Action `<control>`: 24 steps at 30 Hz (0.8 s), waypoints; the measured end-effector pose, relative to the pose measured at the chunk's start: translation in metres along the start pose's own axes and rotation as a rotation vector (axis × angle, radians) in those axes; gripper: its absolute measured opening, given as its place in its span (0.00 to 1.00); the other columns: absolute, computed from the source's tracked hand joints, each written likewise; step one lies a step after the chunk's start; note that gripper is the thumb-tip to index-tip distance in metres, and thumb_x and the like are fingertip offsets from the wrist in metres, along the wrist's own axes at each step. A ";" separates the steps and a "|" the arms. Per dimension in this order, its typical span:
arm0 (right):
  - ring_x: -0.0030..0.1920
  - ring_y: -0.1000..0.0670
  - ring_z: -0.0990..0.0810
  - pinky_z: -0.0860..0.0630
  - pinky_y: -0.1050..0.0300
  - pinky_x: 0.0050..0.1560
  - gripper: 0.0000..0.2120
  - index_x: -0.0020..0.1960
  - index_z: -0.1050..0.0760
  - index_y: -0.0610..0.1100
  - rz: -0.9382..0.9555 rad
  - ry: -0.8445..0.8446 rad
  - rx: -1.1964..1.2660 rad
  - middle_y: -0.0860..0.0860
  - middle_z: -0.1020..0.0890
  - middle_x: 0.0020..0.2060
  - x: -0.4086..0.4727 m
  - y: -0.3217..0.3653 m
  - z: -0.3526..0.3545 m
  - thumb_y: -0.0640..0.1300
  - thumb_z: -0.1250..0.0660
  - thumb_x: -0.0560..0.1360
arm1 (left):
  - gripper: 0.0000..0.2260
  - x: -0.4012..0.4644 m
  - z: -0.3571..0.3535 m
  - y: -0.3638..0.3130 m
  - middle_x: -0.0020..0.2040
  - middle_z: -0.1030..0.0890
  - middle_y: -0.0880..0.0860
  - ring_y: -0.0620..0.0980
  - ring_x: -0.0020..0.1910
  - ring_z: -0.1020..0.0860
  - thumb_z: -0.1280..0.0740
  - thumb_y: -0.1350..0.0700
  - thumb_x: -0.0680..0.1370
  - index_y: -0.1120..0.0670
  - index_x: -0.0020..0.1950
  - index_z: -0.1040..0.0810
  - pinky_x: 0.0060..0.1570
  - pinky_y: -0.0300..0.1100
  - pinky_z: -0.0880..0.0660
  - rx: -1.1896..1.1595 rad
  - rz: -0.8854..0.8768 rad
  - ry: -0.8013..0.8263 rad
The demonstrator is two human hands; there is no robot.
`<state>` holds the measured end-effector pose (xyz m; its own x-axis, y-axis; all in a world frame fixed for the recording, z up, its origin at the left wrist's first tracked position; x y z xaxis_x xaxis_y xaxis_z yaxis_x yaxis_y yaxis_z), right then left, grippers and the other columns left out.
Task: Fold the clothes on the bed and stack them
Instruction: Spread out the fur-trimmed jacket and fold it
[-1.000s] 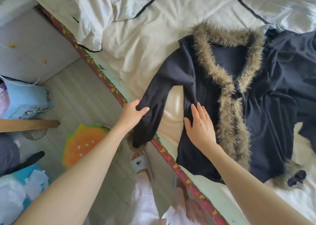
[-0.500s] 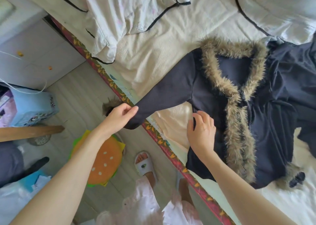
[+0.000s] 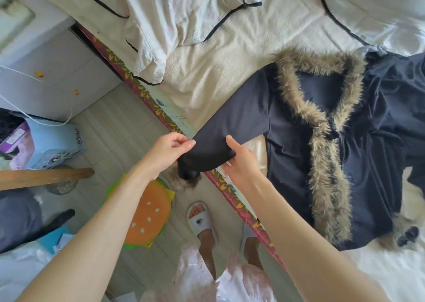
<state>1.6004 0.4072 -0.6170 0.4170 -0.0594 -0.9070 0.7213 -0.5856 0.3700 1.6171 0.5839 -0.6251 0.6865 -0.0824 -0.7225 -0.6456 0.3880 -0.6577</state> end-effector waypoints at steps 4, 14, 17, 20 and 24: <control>0.56 0.50 0.23 0.26 0.54 0.59 0.10 0.56 0.26 0.43 0.008 0.013 0.050 0.51 0.21 0.56 -0.004 -0.002 0.005 0.45 0.33 0.77 | 0.05 0.004 0.000 -0.007 0.45 0.22 0.41 0.35 0.45 0.27 0.33 0.51 0.78 0.50 0.50 0.22 0.43 0.33 0.33 0.064 -0.034 -0.040; 0.57 0.47 0.20 0.24 0.50 0.61 0.05 0.51 0.22 0.47 0.183 0.171 -0.353 0.50 0.16 0.50 -0.022 -0.027 -0.006 0.41 0.35 0.78 | 0.05 -0.004 0.003 -0.024 0.42 0.21 0.46 0.39 0.43 0.25 0.35 0.49 0.78 0.50 0.48 0.25 0.39 0.32 0.32 0.072 -0.151 -0.101; 0.49 0.50 0.16 0.19 0.56 0.49 0.04 0.49 0.21 0.47 0.217 0.143 -0.261 0.53 0.14 0.43 -0.025 -0.020 0.000 0.42 0.35 0.78 | 0.04 -0.011 0.015 -0.015 0.44 0.19 0.47 0.39 0.43 0.23 0.32 0.49 0.76 0.49 0.46 0.22 0.40 0.31 0.30 0.117 -0.135 -0.007; 0.44 0.50 0.16 0.20 0.56 0.42 0.04 0.48 0.22 0.45 0.155 0.122 -0.163 0.53 0.14 0.39 -0.028 -0.015 0.004 0.44 0.35 0.78 | 0.06 -0.023 0.018 -0.001 0.49 0.19 0.42 0.33 0.47 0.24 0.33 0.49 0.76 0.46 0.51 0.22 0.43 0.28 0.30 0.116 -0.074 0.146; 0.46 0.49 0.17 0.21 0.56 0.43 0.05 0.50 0.22 0.41 0.106 0.170 -0.128 0.47 0.15 0.44 -0.036 -0.019 0.003 0.42 0.35 0.78 | 0.07 -0.035 0.010 0.016 0.52 0.20 0.38 0.35 0.53 0.23 0.34 0.49 0.77 0.46 0.53 0.22 0.53 0.32 0.31 0.051 -0.025 0.219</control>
<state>1.5704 0.4183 -0.5923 0.5736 0.0282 -0.8187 0.7283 -0.4751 0.4939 1.5864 0.6017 -0.6081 0.6097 -0.2881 -0.7384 -0.6076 0.4284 -0.6688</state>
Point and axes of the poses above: each hand's wrist, its own x-axis towards the middle knuckle, its own z-axis out of the back of the hand, y = z × x, the point moved 1 cm from there along x, towards the middle knuckle
